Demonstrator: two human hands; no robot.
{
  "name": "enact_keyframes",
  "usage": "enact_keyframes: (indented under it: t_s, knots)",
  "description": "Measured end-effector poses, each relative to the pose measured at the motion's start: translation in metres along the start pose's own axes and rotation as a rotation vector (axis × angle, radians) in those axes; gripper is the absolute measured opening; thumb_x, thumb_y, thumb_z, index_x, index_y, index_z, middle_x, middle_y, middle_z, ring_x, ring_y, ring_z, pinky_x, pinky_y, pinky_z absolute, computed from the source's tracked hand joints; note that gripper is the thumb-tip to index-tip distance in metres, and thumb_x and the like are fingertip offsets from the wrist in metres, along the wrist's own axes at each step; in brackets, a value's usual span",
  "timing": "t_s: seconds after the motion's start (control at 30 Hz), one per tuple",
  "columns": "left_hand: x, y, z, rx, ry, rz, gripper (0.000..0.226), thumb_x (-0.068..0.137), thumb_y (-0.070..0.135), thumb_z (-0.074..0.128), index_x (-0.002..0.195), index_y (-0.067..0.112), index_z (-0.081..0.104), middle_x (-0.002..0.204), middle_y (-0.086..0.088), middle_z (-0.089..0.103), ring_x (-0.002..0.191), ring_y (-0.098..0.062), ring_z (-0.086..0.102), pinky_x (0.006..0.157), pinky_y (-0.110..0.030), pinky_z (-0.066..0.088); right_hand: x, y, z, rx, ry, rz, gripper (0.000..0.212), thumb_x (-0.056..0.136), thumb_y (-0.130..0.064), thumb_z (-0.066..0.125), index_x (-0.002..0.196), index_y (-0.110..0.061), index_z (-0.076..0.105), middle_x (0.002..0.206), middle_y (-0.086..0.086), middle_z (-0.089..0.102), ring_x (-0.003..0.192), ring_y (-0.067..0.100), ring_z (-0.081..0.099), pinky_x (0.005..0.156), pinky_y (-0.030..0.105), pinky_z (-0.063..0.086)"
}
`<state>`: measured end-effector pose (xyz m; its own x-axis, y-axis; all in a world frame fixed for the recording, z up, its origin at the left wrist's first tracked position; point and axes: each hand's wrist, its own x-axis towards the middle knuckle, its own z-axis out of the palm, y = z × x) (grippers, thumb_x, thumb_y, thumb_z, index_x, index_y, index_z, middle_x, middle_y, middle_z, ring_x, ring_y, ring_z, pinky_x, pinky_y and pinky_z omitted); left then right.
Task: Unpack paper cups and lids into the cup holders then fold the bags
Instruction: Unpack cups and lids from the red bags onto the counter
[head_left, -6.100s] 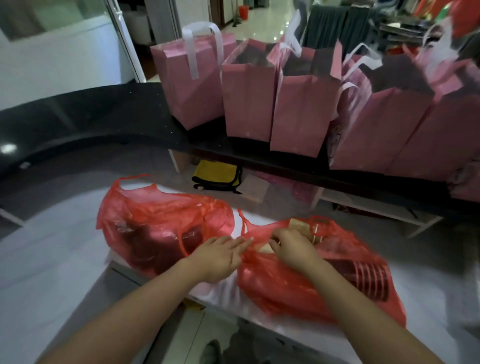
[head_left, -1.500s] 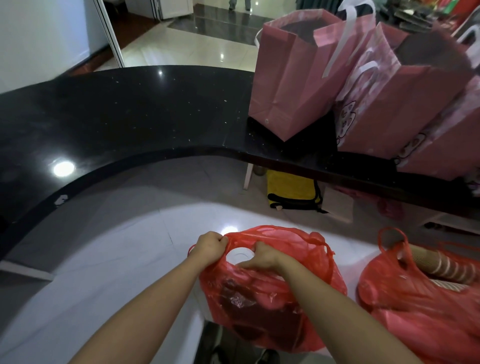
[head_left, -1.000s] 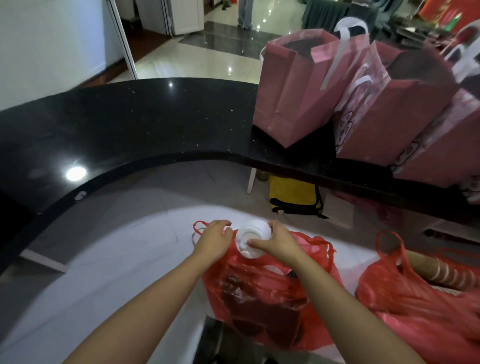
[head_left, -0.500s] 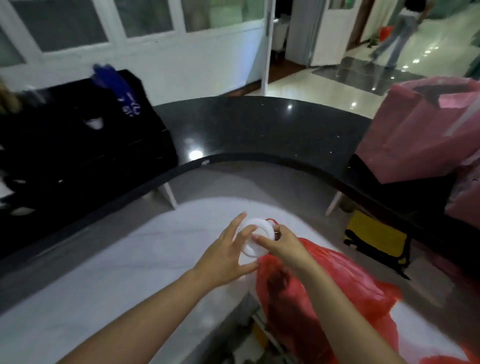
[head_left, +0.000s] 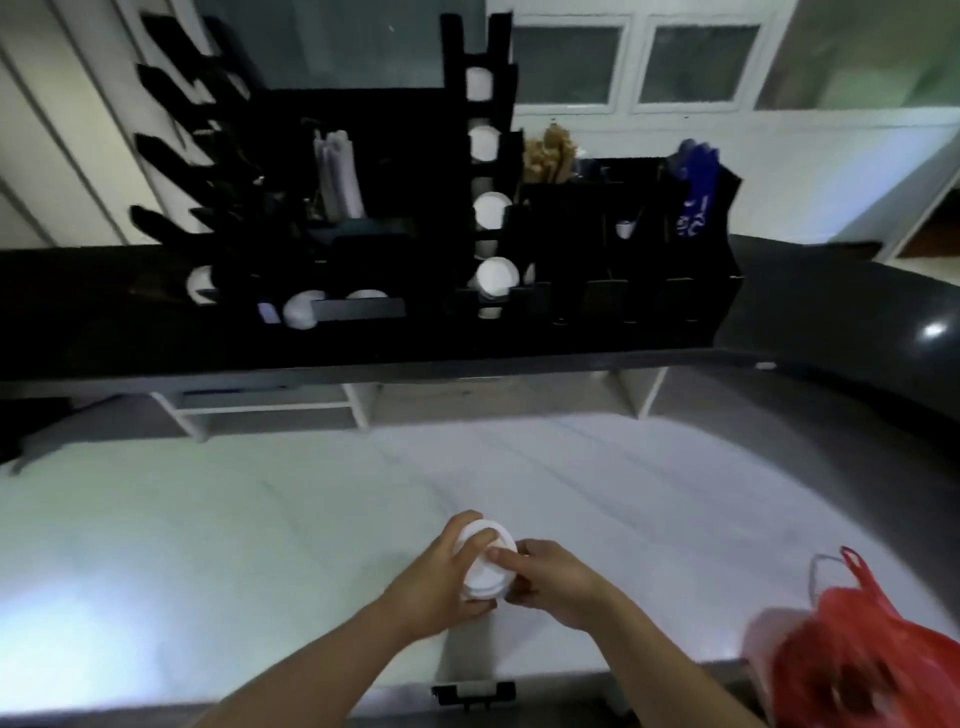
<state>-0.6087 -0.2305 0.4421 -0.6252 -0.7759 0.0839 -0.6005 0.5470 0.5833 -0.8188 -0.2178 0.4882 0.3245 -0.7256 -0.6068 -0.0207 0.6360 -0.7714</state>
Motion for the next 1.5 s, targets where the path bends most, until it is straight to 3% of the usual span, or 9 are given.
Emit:
enact_keyframes:
  t_s: [0.27,0.57,0.7,0.77,0.87,0.97,1.17,1.4,1.5]
  knots:
    - [-0.113,-0.117,-0.057,0.043,0.126,-0.417,0.085,0.077,0.051,0.075,0.149,0.026,0.036,0.154,-0.003,0.026,0.129,-0.023,0.051,0.104,-0.028,0.048,0.090,-0.001,0.153,-0.193,0.152,0.111,0.040,0.096,-0.050,0.063,0.099,-0.011,0.074,0.100,0.008,0.075,0.088,0.022,0.071,0.075,0.029,0.053]
    - [-0.176,-0.196,-0.078,0.242,0.018,-0.665,0.090,0.077,0.066,0.069,0.150,0.034,0.026,0.157,-0.007,0.023,0.125,-0.031,0.053,0.104,-0.037,0.047,0.115,0.002,0.204,-0.678,0.428,0.104,0.026,0.097,-0.028,0.049,0.085,-0.005,0.051,0.082,0.006,0.055,0.062,0.011,0.042,0.054,0.026,0.030]
    - [-0.177,-0.191,-0.082,0.338,0.026,-0.579,0.096,0.077,0.088,0.042,0.153,0.030,0.028,0.164,-0.008,0.016,0.152,-0.036,0.016,0.122,-0.051,0.022,0.111,-0.002,0.205,-0.711,0.454,0.126,0.034,0.099,-0.030,0.047,0.102,0.002,0.060,0.100,0.018,0.068,0.069,0.015,0.054,0.058,0.026,0.035]
    - [-0.168,-0.181,-0.090,0.315,0.154,-0.409,0.074,0.087,0.069,0.052,0.143,0.022,0.049,0.155,-0.014,0.036,0.146,-0.039,0.030,0.118,-0.053,0.031,0.111,-0.002,0.199,-0.695,0.477,0.096,0.026,0.099,-0.028,0.047,0.085,-0.008,0.055,0.085,0.013,0.061,0.060,0.013,0.046,0.049,0.016,0.033]
    - [-0.143,-0.164,-0.094,0.324,0.264,-0.131,0.027,0.095,0.037,0.056,0.101,0.015,0.070,0.105,-0.005,0.067,0.100,-0.028,0.060,0.089,-0.043,0.051,0.111,-0.006,0.182,-0.678,0.544,0.055,0.022,0.095,-0.022,0.049,0.077,-0.014,0.039,0.073,0.006,0.040,0.056,0.015,0.031,0.048,0.026,0.027]
    - [-0.108,-0.134,-0.095,0.342,0.154,-0.076,0.035,0.097,0.029,0.048,0.066,0.015,0.058,0.065,-0.001,0.055,0.063,-0.024,0.055,0.060,-0.032,0.044,0.101,-0.012,0.153,-0.629,0.619,0.018,0.028,0.095,-0.017,0.049,0.074,-0.014,0.032,0.068,0.004,0.034,0.057,0.015,0.030,0.054,0.033,0.025]
    - [-0.024,-0.063,-0.063,0.349,-0.084,-0.008,0.039,0.103,0.027,0.033,0.072,0.013,0.053,0.080,-0.009,0.061,0.077,-0.029,0.055,0.075,-0.037,0.036,0.035,-0.018,0.074,-0.385,0.749,-0.087,0.024,0.092,-0.021,0.050,0.078,-0.016,0.031,0.071,0.005,0.031,0.065,0.019,0.028,0.062,0.034,0.024]
    - [0.073,0.079,0.015,0.301,-0.136,0.341,0.041,0.067,0.004,0.075,0.048,0.016,0.041,0.048,0.000,0.043,0.044,-0.017,0.042,0.052,-0.024,0.036,-0.094,0.013,-0.051,-0.302,1.020,-0.127,0.019,0.092,-0.025,0.052,0.077,-0.016,0.044,0.071,0.001,0.048,0.063,0.017,0.041,0.057,0.033,0.033]
    - [0.104,0.150,0.057,0.288,-0.115,0.482,0.033,0.085,0.013,0.076,0.058,0.017,0.058,0.057,0.001,0.056,0.050,-0.016,0.052,0.055,-0.025,0.047,-0.159,0.040,-0.107,-0.333,1.184,-0.118,0.029,0.090,-0.026,0.053,0.065,-0.017,0.043,0.060,-0.001,0.045,0.058,0.015,0.042,0.055,0.034,0.032]
